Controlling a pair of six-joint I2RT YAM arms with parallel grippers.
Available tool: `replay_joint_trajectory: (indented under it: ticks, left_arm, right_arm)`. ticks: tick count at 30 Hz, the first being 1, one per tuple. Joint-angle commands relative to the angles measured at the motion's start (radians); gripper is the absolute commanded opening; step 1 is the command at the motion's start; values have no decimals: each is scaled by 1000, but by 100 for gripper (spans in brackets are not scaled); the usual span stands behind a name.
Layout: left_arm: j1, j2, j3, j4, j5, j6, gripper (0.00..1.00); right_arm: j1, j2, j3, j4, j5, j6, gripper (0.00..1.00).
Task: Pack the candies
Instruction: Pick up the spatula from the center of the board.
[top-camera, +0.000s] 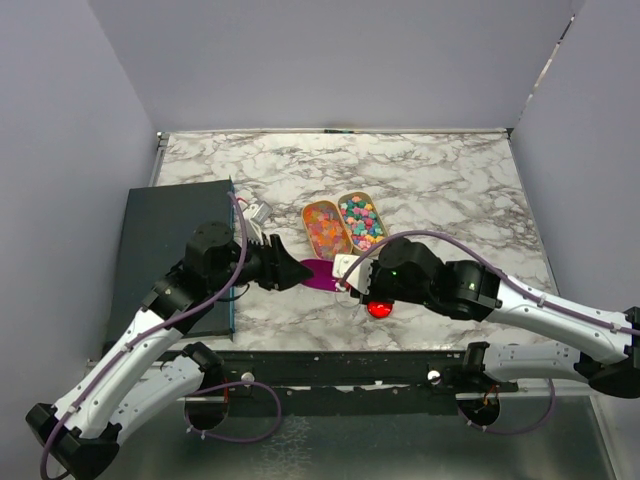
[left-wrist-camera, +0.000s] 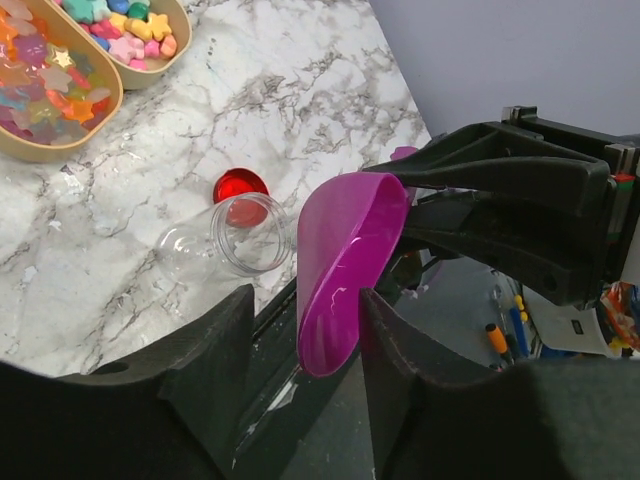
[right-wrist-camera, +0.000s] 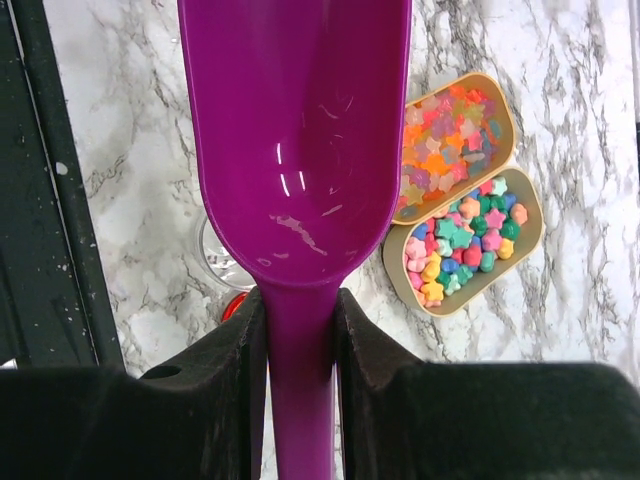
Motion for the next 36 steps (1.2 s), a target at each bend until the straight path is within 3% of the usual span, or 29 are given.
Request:
replay_joint_trajectory:
  ticks: [1,8,12,16,19,22,25,30,36]
  left_arm:
    - [4,0,-20,-19,41,-14,43]
    - [4,14,-20,-19,48,-7,23]
    - [4,26,-30,-19,48,0,1]
    - [4,26,-44,-16,46,8,0]
    - [4,20,-50,-10,55,13,0]
    - [4,9,-56,14,80,5,0]
    - [5,-5,-65,46,111,-7,0]
    - [4,-29,-74,89,151,-40,0]
    - [4,-43,-80,137,186,-82,0]
  right_arm:
    - [17,-15,11,3,-33,-24,1]
    - [18,-25,14,12,-44,-20,1]
    - [19,-30,7,12,-50,-16,1]
    - [19,-63,-15,47,-55,-14,5]
    - [19,-105,-38,88,-58,-12,19]
    - [19,-149,-62,126,-74,-7,41]
    - [19,-194,-84,148,-104,0,52]
    - [19,-262,-111,161,-159,11,62]
    - [19,-309,-145,166,-228,3,65]
